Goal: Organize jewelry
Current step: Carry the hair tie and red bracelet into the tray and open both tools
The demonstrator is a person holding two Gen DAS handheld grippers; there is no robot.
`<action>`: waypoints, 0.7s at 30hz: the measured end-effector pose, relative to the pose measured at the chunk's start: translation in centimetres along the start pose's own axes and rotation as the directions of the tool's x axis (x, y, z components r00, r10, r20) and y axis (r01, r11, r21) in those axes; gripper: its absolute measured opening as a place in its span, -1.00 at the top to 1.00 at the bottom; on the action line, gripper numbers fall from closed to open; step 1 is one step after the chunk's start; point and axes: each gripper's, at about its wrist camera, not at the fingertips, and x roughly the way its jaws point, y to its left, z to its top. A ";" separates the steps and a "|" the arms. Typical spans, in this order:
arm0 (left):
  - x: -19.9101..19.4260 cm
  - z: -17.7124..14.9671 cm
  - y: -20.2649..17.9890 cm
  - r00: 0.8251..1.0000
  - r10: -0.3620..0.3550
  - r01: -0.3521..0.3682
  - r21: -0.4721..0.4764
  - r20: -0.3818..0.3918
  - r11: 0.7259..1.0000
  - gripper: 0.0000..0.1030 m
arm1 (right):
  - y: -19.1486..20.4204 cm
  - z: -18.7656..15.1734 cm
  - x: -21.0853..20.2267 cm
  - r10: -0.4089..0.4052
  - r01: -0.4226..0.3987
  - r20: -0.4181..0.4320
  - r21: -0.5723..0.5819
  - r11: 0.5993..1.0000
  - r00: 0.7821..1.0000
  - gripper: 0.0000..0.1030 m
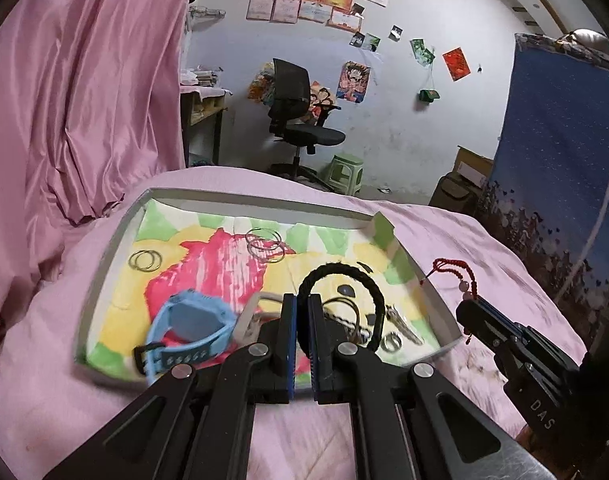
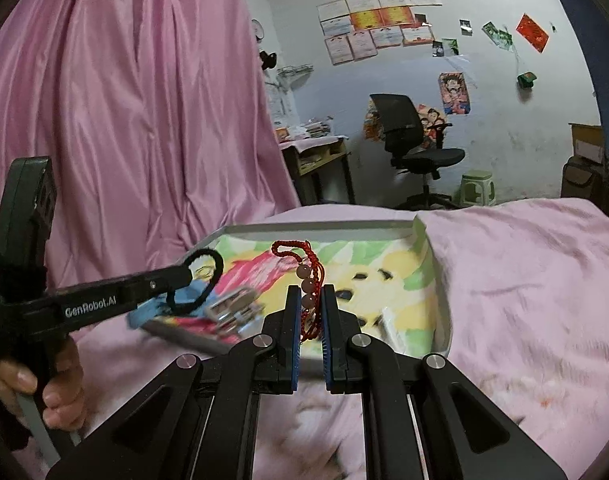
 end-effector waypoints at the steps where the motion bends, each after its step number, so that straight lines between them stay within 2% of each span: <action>1: 0.5 0.1 -0.1 1.000 -0.001 0.001 -0.003 -0.004 1.000 0.89 | -0.3 0.2 0.4 -0.006 0.006 0.000 0.006 1.000 1.000 0.84; 7: 3.5 0.6 -0.4 0.998 -0.002 0.000 -0.031 -0.059 1.000 0.89 | -2.6 0.8 3.3 -0.028 0.031 -0.030 0.082 0.996 0.999 0.84; 12: 5.7 0.6 -0.5 0.993 -0.002 -0.004 -0.050 -0.119 0.999 0.89 | -3.6 0.2 5.4 -0.038 0.048 -0.094 0.111 0.993 0.995 0.84; 21: 7.3 0.9 -1.2 0.989 0.009 -0.016 -0.044 -0.146 0.999 0.89 | -4.4 -0.7 7.0 -0.048 0.069 -0.159 0.132 0.989 0.986 0.84</action>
